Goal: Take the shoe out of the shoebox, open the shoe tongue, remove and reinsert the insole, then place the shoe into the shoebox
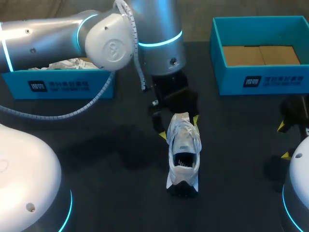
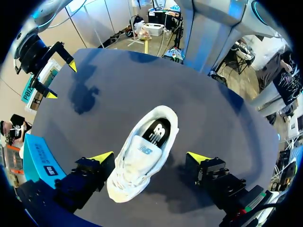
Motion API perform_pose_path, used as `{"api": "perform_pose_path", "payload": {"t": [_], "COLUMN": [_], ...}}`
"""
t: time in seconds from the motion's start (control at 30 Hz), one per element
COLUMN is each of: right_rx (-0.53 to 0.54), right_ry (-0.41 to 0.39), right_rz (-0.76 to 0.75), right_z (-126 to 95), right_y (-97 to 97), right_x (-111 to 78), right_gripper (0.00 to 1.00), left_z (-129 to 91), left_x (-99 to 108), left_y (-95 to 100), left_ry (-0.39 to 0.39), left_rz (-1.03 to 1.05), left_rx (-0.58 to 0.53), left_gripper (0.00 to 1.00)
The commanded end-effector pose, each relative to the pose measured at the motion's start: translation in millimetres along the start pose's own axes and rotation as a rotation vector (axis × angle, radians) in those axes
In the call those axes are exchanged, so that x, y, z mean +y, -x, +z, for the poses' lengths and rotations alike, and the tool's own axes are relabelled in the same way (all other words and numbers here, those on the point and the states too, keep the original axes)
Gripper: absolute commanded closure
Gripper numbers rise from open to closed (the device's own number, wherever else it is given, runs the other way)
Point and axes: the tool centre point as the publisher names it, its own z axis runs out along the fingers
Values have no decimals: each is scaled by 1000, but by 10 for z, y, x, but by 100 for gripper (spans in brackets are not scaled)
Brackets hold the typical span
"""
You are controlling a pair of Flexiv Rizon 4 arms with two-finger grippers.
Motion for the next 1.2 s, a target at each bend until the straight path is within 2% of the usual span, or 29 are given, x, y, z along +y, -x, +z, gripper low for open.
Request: {"api": "perform_pose_path", "payload": {"t": [0.03, 0.2, 0.23, 0.27, 0.3, 0.73, 0.8, 0.83, 1.07, 1.2], "right_rx": [-3, -3, -3, -3, -3, -3, -3, -3, -3, -3], "right_ry": [-1, -1, -1, -1, -1, -1, -1, -1, -1, -1], "right_rz": [-1, -1, -1, -1, -1, -1, -1, -1, -1, -1], "right_z": [-2, -2, -2, -2, -2, -2, -2, -2, -2, -2], "right_y": [-16, -16, -16, -16, -16, -16, -16, -16, -16, -16], "right_x": [-2, -2, -2, -2, -2, -2, -2, -2, -2, -2], "right_gripper": [0, 0, 0, 0, 0, 0, 0, 0, 0, 0], "left_z": [72, 163, 175, 187, 210, 210, 186, 202, 402, 494], "left_x": [-102, -268, -285, -306, -324, -324, -280, -290, -537, -599], "left_y": [-17, -111, -129, -147, -161, -161, -88, -87, -177, -251], "left_ry": [5, 48, 28, 85, 221, 221, 105, 83, 53, 90], "left_rz": [-103, -561, -642, -758, -841, -841, -990, -1014, -1102, -1147], "left_rx": [-28, -79, -68, -110, -213, -213, -161, -159, -126, -139], "left_gripper": [0, 0, 0, 0, 0, 0, 0, 0, 0, 0]}}
